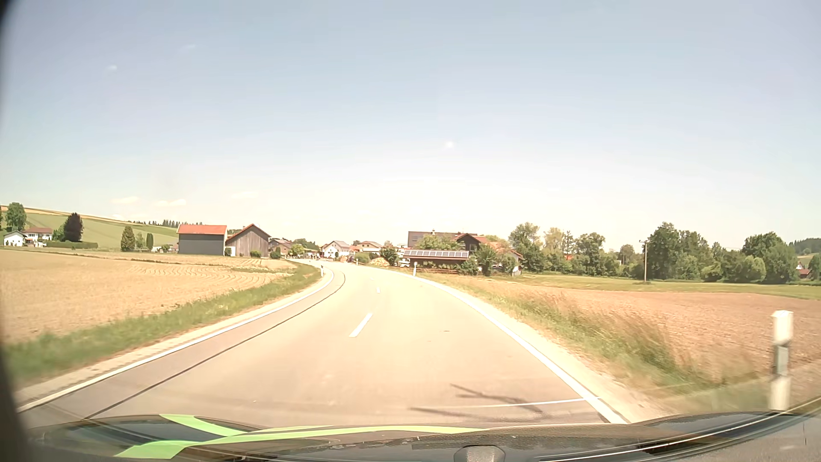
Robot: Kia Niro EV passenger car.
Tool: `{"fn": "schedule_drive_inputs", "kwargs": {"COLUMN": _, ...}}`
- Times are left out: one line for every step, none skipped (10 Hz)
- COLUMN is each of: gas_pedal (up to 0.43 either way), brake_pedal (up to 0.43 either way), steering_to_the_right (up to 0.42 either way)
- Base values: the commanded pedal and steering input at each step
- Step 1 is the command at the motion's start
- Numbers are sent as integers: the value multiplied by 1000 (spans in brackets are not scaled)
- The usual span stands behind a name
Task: Follow the waypoints while adhering to traffic rules and regulations
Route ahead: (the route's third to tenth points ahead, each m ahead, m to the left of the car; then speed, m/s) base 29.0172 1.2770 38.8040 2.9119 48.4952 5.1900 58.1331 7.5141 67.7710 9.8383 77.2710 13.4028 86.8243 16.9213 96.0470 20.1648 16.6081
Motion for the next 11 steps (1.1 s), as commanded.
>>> {"fn": "schedule_drive_inputs", "kwargs": {"gas_pedal": 118, "brake_pedal": 0, "steering_to_the_right": -20}}
{"fn": "schedule_drive_inputs", "kwargs": {"gas_pedal": 110, "brake_pedal": 0, "steering_to_the_right": -21}}
{"fn": "schedule_drive_inputs", "kwargs": {"gas_pedal": 98, "brake_pedal": 0, "steering_to_the_right": -23}}
{"fn": "schedule_drive_inputs", "kwargs": {"gas_pedal": 87, "brake_pedal": 0, "steering_to_the_right": -23}}
{"fn": "schedule_drive_inputs", "kwargs": {"gas_pedal": 87, "brake_pedal": 0, "steering_to_the_right": -23}}
{"fn": "schedule_drive_inputs", "kwargs": {"gas_pedal": 87, "brake_pedal": 0, "steering_to_the_right": -25}}
{"fn": "schedule_drive_inputs", "kwargs": {"gas_pedal": 87, "brake_pedal": 0, "steering_to_the_right": -26}}
{"fn": "schedule_drive_inputs", "kwargs": {"gas_pedal": 87, "brake_pedal": 0, "steering_to_the_right": -27}}
{"fn": "schedule_drive_inputs", "kwargs": {"gas_pedal": 87, "brake_pedal": 0, "steering_to_the_right": -28}}
{"fn": "schedule_drive_inputs", "kwargs": {"gas_pedal": 98, "brake_pedal": 0, "steering_to_the_right": -28}}
{"fn": "schedule_drive_inputs", "kwargs": {"gas_pedal": 98, "brake_pedal": 0, "steering_to_the_right": -28}}
